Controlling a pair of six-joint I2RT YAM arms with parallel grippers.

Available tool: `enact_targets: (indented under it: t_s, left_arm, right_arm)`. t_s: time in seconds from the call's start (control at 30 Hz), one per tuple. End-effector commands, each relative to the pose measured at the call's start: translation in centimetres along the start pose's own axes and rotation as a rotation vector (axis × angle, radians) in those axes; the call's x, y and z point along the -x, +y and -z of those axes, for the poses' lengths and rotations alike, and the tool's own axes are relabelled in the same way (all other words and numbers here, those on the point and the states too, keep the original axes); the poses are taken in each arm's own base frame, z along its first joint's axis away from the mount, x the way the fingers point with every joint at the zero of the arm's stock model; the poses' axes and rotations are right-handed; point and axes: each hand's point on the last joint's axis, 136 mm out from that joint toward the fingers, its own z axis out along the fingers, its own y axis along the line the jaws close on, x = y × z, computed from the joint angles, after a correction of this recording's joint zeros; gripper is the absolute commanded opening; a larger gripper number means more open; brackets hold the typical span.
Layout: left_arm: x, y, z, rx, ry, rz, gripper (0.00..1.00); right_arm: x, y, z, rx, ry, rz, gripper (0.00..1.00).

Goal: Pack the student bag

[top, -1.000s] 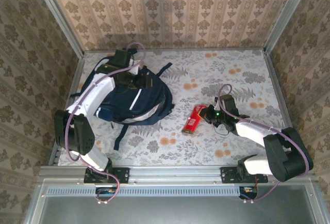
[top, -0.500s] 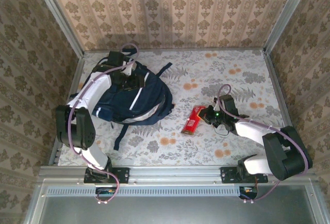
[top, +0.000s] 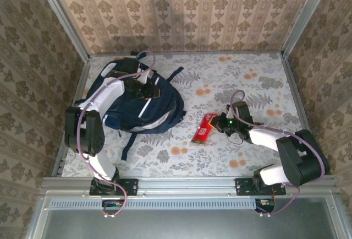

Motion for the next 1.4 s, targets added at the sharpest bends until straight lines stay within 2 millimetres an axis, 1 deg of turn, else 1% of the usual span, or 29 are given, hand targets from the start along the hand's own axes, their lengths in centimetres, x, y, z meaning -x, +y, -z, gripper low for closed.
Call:
enact_targets:
  t_s: [0.0,0.07,0.13,0.17,0.27,0.37,0.63,0.8,0.83,0.97,1.07,1.13,1.27,1.37]
  left_arm:
    - [-0.6,-0.4,-0.8,-0.002,0.031,-0.033,0.30]
    - [-0.6,0.0,-0.9,0.018,0.033,-0.034,0.28]
    - [-0.6,0.2,-0.9,0.031,0.034,-0.034,0.23]
    - [-0.6,0.2,-0.9,0.031,0.033,-0.034,0.18]
    - [-0.5,-0.7,-0.4,0.007,0.018,-0.047,0.01]
    - [0.1,-2.5,1.1,-0.030,-0.018,-0.070,0.00]
    - [1.9,-7.3,6.8,-0.114,-0.131,-0.117,0.00]
    - [2.6,-10.2,10.0,-0.201,-0.187,-0.125,0.00]
    - [2.5,-11.3,10.6,-0.247,-0.185,-0.130,0.00]
    - [3.0,-13.9,12.9,-0.341,-0.223,-0.146,0.00]
    - [3.5,-15.1,13.9,-0.388,-0.233,-0.152,0.00]
    - [3.7,-15.5,14.1,-0.407,-0.235,-0.145,0.00]
    - [4.1,-16.3,14.5,-0.454,-0.240,-0.139,0.00]
    - [4.1,-16.7,14.6,-0.480,-0.235,-0.134,0.00]
  right_arm:
    - [-0.3,-0.6,-0.2,0.000,0.014,-0.016,0.00]
    - [-0.4,-0.6,-0.3,-0.001,0.015,-0.015,0.00]
    - [-0.3,-0.6,-0.3,-0.001,0.015,-0.012,0.00]
    - [-0.4,-0.6,-0.2,0.000,0.015,-0.011,0.00]
    - [-0.3,-0.2,0.0,0.005,0.012,-0.006,0.00]
    - [0.1,0.9,1.2,0.014,-0.016,0.025,0.00]
    - [1.5,4.1,5.3,0.035,-0.130,0.096,0.00]
    - [1.7,7.6,7.6,0.148,-0.156,0.098,0.00]
    - [1.7,8.3,8.0,0.171,-0.159,0.097,0.00]
    - [1.6,11.3,9.5,0.274,-0.171,0.100,0.00]
    - [1.3,13.0,9.7,0.332,-0.165,0.097,0.00]
    - [1.0,14.1,9.5,0.361,-0.157,0.103,0.00]
    - [0.8,16.3,8.3,0.380,-0.136,0.123,0.00]
    - [1.3,18.1,7.4,0.409,-0.146,0.132,0.00]
